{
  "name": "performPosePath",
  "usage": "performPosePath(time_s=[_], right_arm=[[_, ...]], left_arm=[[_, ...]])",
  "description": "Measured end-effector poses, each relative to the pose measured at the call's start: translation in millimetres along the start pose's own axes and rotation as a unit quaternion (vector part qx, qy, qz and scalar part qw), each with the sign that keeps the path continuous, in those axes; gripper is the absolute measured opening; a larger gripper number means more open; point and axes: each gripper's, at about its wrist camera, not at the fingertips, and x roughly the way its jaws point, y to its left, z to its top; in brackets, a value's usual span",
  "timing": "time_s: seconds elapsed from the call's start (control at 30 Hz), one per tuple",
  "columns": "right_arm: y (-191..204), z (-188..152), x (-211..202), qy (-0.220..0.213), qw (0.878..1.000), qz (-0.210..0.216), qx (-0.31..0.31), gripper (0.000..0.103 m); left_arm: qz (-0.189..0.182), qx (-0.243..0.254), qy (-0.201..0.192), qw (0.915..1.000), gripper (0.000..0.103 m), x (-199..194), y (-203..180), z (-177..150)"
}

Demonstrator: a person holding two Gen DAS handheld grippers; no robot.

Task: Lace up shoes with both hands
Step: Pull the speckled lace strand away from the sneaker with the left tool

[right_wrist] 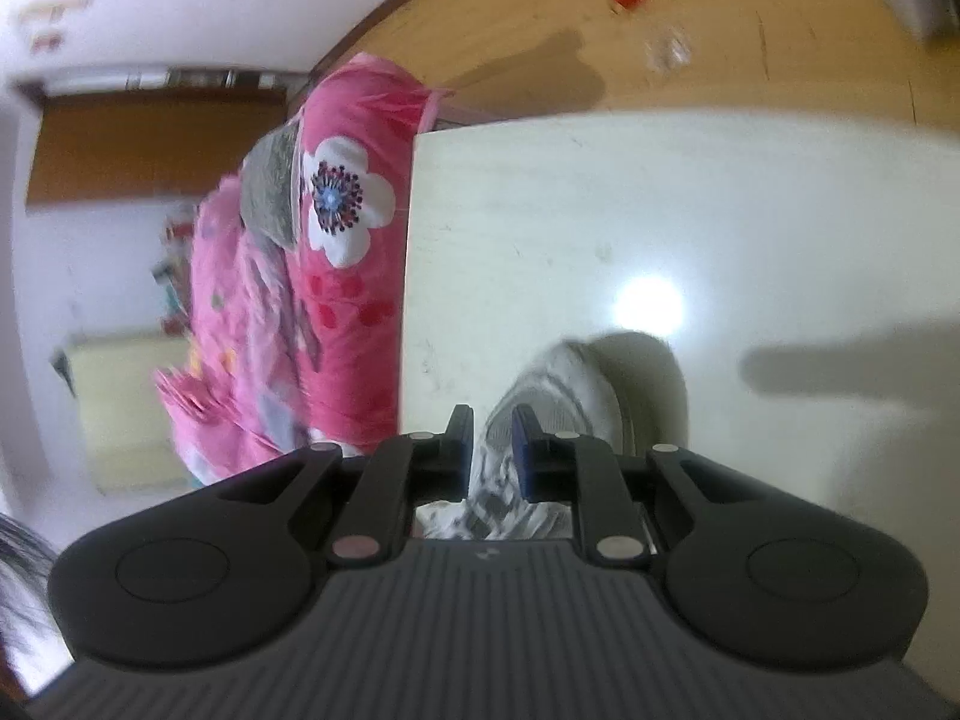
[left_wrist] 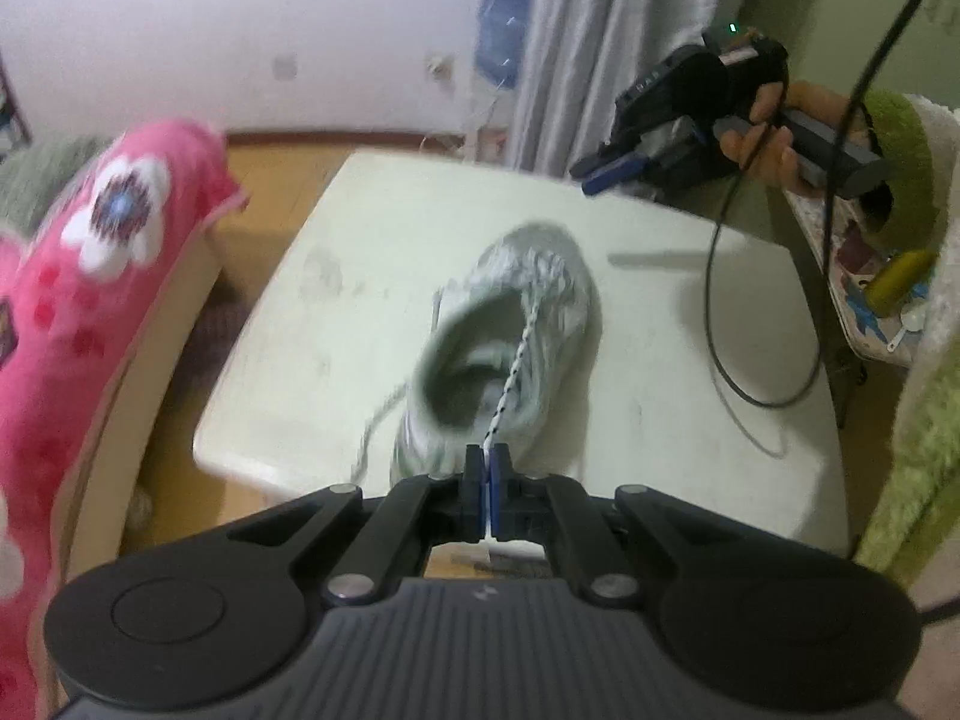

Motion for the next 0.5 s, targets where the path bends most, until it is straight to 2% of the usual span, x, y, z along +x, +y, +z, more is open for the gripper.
performPosePath(time_s=[0.17, 0.27, 0.37, 0.5], right_arm=[[19, 2, 31, 0.031, 0.993, -0.054, -0.104, 0.014], [31, 3, 50, 0.05, 0.981, -0.087, -0.166, 0.014], [42, 4, 69, 0.068, 0.964, -0.118, -0.226, 0.012], [41, 2, 69, 0.067, 0.963, -0.122, -0.231, 0.009]], left_arm=[[0.021, -0.033, 0.029, 0.9988, 0.001, -22, -1, -21], [0.034, -0.055, 0.045, 0.9969, 0.001, -33, -4, -35], [0.039, -0.073, 0.069, 0.9942, 0.001, -39, -5, -50], [0.05, -0.091, 0.092, 0.9903, 0.001, -54, -10, -64]])
